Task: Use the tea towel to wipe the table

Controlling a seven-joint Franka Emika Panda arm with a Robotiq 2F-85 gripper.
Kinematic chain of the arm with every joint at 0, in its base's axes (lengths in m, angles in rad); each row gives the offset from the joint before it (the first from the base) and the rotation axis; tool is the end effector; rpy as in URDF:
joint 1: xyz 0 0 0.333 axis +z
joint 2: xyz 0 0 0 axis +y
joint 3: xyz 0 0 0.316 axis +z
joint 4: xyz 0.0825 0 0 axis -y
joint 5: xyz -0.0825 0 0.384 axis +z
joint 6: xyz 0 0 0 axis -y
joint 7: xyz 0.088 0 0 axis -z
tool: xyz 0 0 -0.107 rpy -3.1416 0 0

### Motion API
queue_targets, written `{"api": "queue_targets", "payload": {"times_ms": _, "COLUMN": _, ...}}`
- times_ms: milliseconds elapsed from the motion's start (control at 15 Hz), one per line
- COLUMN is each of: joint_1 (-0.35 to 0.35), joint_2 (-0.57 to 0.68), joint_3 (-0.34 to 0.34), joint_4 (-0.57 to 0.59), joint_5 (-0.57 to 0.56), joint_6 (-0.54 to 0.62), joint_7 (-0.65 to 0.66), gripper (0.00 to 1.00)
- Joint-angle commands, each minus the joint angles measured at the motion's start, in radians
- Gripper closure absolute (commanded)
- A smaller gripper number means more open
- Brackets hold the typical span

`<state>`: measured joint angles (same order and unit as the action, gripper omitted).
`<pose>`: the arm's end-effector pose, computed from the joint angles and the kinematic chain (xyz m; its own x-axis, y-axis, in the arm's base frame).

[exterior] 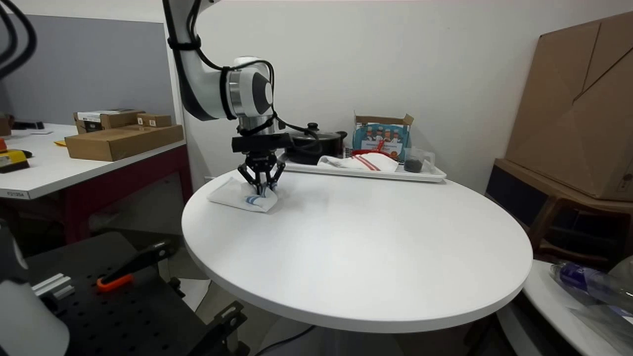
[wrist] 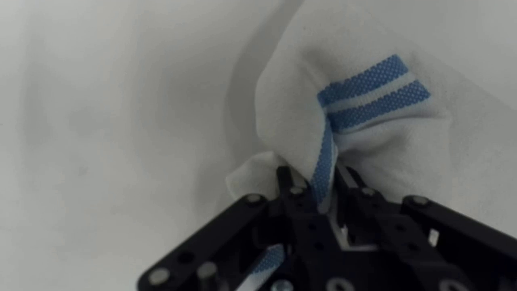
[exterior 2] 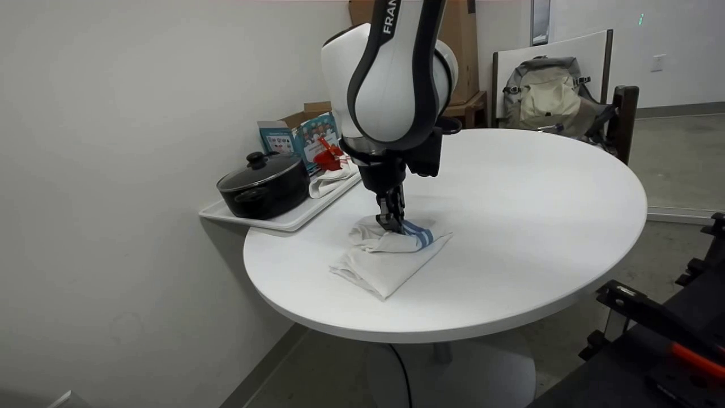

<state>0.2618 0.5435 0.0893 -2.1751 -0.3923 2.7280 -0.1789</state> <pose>0.5145 0.2057 0.1390 0.6415 0.7668 -0.0217 0.7637 -0.6357 0.1127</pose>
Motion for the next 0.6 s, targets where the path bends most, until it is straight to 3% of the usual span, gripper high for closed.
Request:
{"api": "queue_targets", "payload": {"times_ms": 0, "joint_1": -0.027, "joint_2": -0.038, "joint_3": -0.029, "joint_4": -0.089, "joint_5": -0.023, "joint_6": 0.007, "joint_7": -0.021, "gripper": 0.95}}
{"api": "queue_targets", "payload": {"times_ms": 533, "joint_1": -0.124, "joint_2": -0.104, "joint_3": -0.200, "joint_4": -0.189, "joint_5": -0.052, "joint_6": -0.019, "joint_7": 0.042, "gripper": 0.95}}
